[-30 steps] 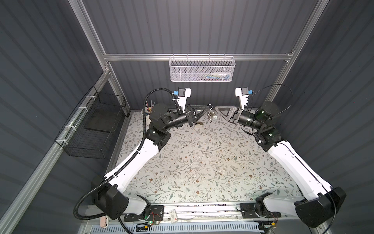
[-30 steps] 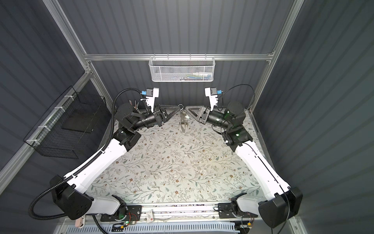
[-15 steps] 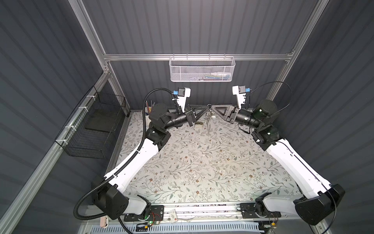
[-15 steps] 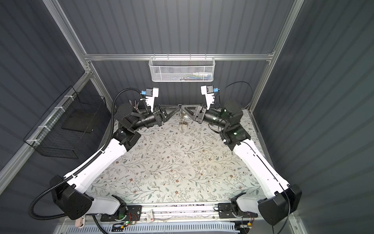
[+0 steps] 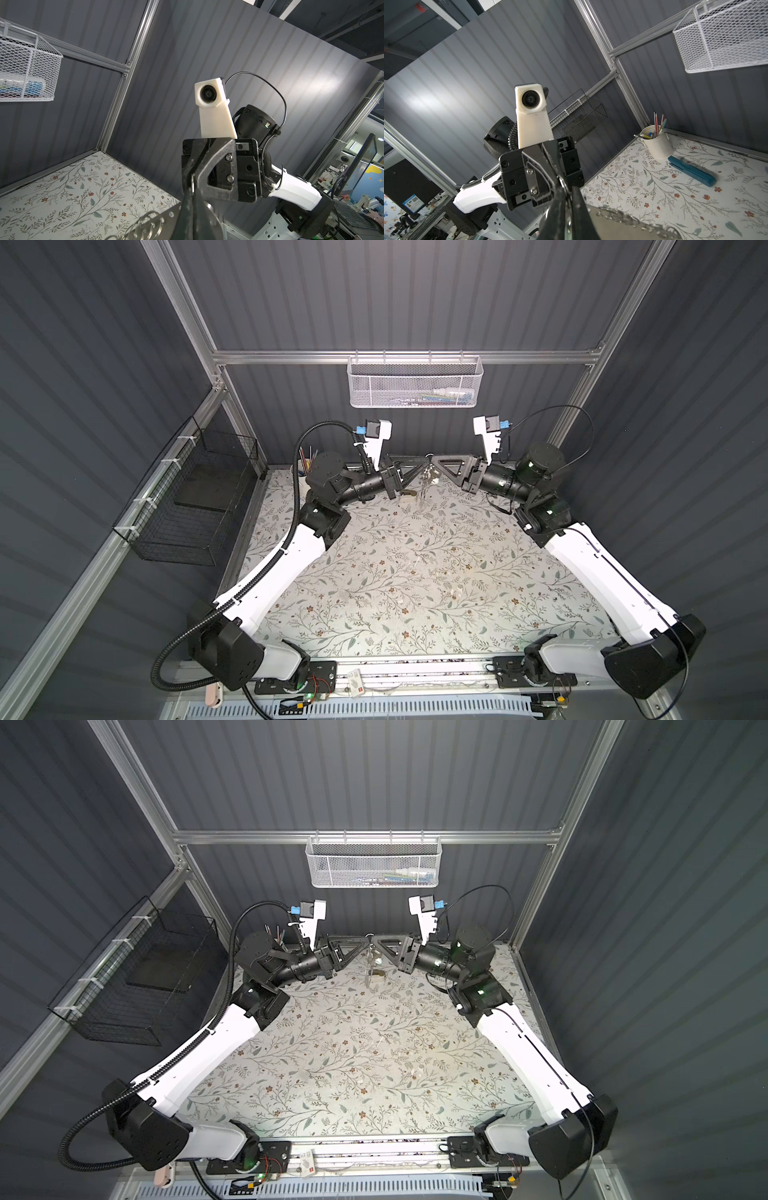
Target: Put the keys on the keyring
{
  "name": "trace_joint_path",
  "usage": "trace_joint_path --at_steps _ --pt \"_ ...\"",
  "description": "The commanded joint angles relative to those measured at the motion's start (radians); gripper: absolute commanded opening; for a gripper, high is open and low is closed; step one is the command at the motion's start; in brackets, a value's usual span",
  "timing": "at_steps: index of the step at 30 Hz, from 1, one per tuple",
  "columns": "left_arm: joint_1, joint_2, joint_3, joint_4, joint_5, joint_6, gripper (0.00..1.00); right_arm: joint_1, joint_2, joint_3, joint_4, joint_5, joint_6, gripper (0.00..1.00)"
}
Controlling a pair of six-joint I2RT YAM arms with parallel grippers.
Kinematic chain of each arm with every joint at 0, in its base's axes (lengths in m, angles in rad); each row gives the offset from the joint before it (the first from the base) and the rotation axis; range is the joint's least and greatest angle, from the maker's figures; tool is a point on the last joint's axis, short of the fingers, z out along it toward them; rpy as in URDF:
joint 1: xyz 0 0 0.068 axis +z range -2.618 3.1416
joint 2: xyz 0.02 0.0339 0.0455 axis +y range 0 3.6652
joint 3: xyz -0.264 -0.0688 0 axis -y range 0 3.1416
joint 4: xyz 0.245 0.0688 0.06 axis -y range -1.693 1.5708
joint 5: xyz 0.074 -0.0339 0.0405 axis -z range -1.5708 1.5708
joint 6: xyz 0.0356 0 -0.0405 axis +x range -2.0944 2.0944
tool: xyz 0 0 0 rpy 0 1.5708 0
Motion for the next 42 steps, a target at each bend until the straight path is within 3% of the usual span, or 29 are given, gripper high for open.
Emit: trace_joint_path --at_steps 1,4,10,20,25,36,42 --pt "-0.005 -0.003 0.034 0.027 0.018 0.000 0.00 0.001 -0.013 0.003 -0.008 -0.012 -0.013 0.06" --pt "-0.005 0.000 0.034 0.019 0.021 0.000 0.00 0.003 -0.011 0.009 -0.023 -0.017 -0.023 0.04" --pt "0.006 -0.012 0.095 -0.159 0.040 0.098 0.15 -0.020 -0.004 0.057 -0.191 -0.076 -0.116 0.04" --pt "0.024 0.000 0.212 -0.547 0.121 0.346 0.17 -0.028 0.068 0.321 -0.849 -0.079 -0.549 0.05" --pt "0.024 0.004 0.248 -0.684 0.132 0.440 0.17 0.013 0.125 0.441 -1.082 0.033 -0.724 0.05" --pt "0.024 0.023 0.295 -0.915 0.148 0.597 0.18 0.094 0.186 0.566 -1.223 0.144 -0.866 0.05" --pt "0.024 0.035 0.302 -0.971 0.156 0.631 0.18 0.112 0.182 0.564 -1.209 0.141 -0.865 0.05"
